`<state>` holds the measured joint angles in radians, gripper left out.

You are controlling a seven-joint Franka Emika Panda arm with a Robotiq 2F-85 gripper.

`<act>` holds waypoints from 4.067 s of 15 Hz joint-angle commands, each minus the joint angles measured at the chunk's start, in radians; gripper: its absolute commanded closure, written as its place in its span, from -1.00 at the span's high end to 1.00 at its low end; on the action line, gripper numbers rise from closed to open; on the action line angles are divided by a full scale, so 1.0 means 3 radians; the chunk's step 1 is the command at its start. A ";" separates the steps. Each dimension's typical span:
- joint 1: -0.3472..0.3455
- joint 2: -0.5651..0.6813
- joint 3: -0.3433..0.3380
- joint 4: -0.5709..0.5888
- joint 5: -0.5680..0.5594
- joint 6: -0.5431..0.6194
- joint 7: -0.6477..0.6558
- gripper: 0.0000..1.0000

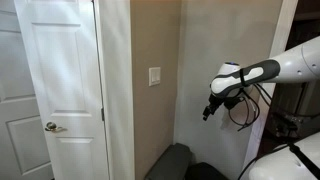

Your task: Flip the switch to turn off the light

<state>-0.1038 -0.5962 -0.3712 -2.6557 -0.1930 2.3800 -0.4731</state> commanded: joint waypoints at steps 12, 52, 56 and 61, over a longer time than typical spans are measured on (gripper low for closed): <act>0.0284 0.0277 0.0179 0.0197 0.0229 0.0504 -0.0043 -0.06; 0.2304 0.1425 -0.0678 0.1440 0.1330 0.2751 0.0074 -1.00; 0.2418 0.1534 -0.0772 0.1510 0.1443 0.2878 0.0109 -1.00; 0.2221 0.1588 -0.0721 0.1475 0.1327 0.2749 0.0127 -1.00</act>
<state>0.6064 -0.1761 -0.5981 -2.2345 0.2155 3.1988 -0.4597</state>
